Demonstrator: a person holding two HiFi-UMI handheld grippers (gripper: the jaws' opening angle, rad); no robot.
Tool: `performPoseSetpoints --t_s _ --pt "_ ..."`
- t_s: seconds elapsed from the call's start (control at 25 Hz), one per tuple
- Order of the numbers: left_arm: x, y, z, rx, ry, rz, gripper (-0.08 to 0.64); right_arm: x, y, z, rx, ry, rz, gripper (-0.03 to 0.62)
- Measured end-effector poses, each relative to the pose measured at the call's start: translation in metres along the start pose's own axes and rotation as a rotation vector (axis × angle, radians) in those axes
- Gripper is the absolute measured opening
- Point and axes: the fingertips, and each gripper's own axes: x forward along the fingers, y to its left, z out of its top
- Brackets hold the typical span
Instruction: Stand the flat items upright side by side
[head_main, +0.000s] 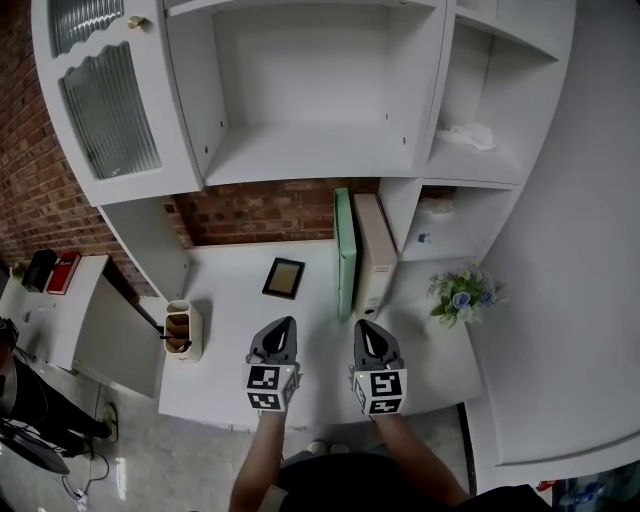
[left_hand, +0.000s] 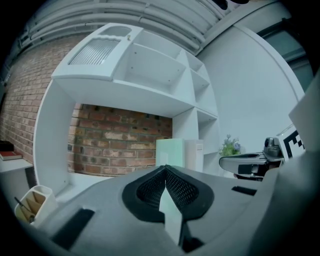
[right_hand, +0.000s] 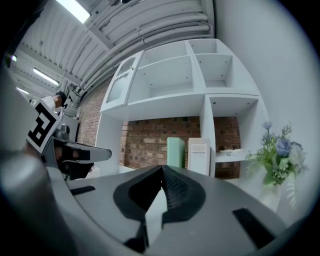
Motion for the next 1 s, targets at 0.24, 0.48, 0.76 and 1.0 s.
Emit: performPoseSetpoints --t_s 0.24,0.48,0.76,1.0 --pt "-0.006 0.001 -0.006 -0.002 0.014 -0.002 0.009 -0.003 0.005 -0.003 0.009 0.009 0.002 -0.002" --pt "-0.010 0.004 -0.012 -0.017 0.028 0.000 0.009 -0.005 0.009 -0.004 0.003 0.019 0.003 -0.002" --pt "-0.012 0.002 -0.012 -0.021 0.028 -0.011 0.009 -0.006 0.011 -0.007 0.001 0.031 0.002 -0.002" --pt "-0.015 0.007 -0.015 -0.028 0.034 -0.003 0.009 -0.006 0.013 -0.009 0.002 0.032 0.002 -0.002"
